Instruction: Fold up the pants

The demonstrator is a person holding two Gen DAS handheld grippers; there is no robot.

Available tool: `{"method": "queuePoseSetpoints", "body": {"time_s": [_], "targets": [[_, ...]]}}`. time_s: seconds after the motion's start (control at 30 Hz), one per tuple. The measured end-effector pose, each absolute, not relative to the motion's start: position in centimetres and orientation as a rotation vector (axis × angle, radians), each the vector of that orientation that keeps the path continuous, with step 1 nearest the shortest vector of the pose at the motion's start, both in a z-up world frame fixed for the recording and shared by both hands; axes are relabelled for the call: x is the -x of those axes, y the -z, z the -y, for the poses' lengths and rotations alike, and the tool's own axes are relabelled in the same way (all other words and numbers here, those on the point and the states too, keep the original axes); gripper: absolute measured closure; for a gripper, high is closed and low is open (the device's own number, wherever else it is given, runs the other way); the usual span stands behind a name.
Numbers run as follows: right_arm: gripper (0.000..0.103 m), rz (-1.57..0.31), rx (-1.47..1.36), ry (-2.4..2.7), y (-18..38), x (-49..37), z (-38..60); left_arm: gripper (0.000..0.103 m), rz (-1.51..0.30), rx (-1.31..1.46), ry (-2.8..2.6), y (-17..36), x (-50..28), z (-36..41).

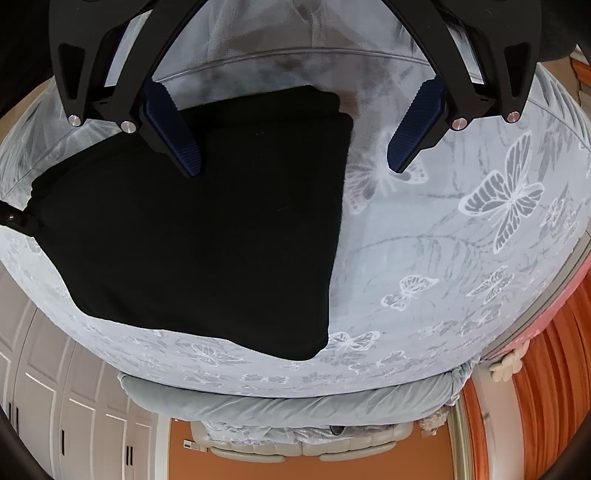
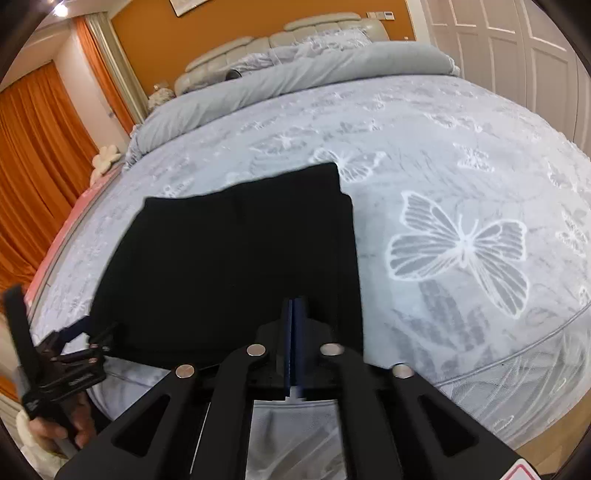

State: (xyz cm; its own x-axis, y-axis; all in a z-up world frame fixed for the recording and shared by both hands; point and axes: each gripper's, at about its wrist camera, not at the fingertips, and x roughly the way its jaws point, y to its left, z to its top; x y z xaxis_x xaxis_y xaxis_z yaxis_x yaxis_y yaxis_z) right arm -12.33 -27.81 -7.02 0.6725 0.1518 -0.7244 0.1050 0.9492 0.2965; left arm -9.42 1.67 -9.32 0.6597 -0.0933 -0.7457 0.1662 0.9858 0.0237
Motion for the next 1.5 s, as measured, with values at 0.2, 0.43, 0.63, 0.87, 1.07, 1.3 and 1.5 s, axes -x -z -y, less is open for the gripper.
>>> {"method": "queuePoseSetpoints", "body": {"time_s": [0.2,0.43,0.63,0.87,1.07,1.3,1.5], "targets": [[0.035,-0.78,-0.378,-0.003,5.0,14.3,29.3,0.005,-0.83,0.015,0.25,6.7,10.2,-3.0],[0.024,-0.871,-0.491,-0.09,6.7,11.9,31.4,0.005,-1.033,0.303,0.376,7.3,5.5,-6.0],[0.023,-1.013,-0.646,-0.171,11.3,9.4,30.9,0.005,-1.161,0.366,0.353,11.2,2.8,-5.8],[0.023,-0.983,-0.652,-0.183,11.9,8.1,29.5,0.006,-1.119,0.268,0.408,11.1,2.7,-2.0],[0.063,-0.938,-0.653,-0.209,11.2,7.8,29.1,0.047,-1.09,0.255,0.355,9.8,2.7,-2.1],[0.069,-0.864,-0.567,-0.232,7.0,10.3,26.7,0.069,-1.066,0.17,0.333,5.8,5.1,-1.6],[0.068,-0.935,-0.571,-0.215,8.6,12.8,27.0,0.068,-1.106,0.124,0.353,5.4,8.3,-2.2]]}}
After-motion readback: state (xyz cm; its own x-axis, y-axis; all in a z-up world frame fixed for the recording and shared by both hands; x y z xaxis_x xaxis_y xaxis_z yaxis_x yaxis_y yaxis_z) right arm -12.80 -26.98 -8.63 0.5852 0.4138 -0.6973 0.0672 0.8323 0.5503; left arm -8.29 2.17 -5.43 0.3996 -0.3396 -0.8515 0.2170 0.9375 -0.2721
